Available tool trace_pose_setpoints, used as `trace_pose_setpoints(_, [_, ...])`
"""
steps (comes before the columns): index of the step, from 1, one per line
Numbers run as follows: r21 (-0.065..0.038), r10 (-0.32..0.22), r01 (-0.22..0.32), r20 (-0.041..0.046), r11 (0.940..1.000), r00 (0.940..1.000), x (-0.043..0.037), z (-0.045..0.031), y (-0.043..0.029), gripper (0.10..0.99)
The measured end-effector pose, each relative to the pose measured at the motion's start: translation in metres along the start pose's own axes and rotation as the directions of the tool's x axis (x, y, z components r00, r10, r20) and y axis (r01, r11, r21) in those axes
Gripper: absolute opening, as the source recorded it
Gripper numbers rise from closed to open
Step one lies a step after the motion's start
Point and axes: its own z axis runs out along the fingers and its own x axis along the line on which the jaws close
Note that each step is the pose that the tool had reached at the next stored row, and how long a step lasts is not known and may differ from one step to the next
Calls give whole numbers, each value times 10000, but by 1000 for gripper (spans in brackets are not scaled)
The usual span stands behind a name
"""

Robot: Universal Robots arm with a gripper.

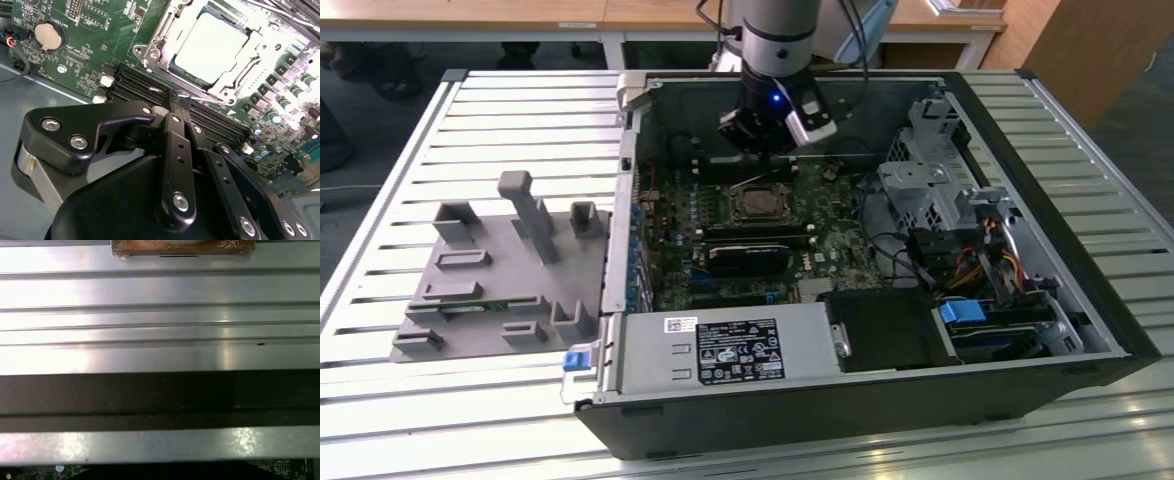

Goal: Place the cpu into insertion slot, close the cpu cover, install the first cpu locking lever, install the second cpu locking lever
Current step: 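Install the first cpu locking lever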

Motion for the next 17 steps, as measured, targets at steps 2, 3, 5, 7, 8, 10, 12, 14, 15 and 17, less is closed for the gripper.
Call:
trace_pose_setpoints(2, [1, 1, -1, 0, 10000, 10000, -16, 9, 0, 106])
trace_pose_setpoints(3, [0, 1, -1, 0, 10000, 10000, -26, 14, 0, 106])
trace_pose_setpoints(5, [0, 1, -1, 0, 10000, 10000, -44, 23, 0, 106])
trace_pose_setpoints(7, [0, 1, -1, 0, 10000, 10000, -59, 31, 0, 106])
trace_pose_setpoints(8, [1, 1, -1, 0, 10000, 10000, -66, 37, 0, 106])
trace_pose_setpoints(10, [1, 0, 0, 0, 10000, 10000, -78, 49, -1, 106])
trace_pose_setpoints(12, [1, 0, 0, 0, 10000, 10000, -86, 63, -2, 106])
trace_pose_setpoints(14, [1, 1, -1, 0, 10000, 10000, -90, 77, -3, 106])
trace_pose_setpoints(15, [1, 1, -1, 0, 10000, 10000, -91, 84, -4, 106])
trace_pose_setpoints(17, [1, 0, 0, -1, 10000, 10000, -96, 98, -5, 106])
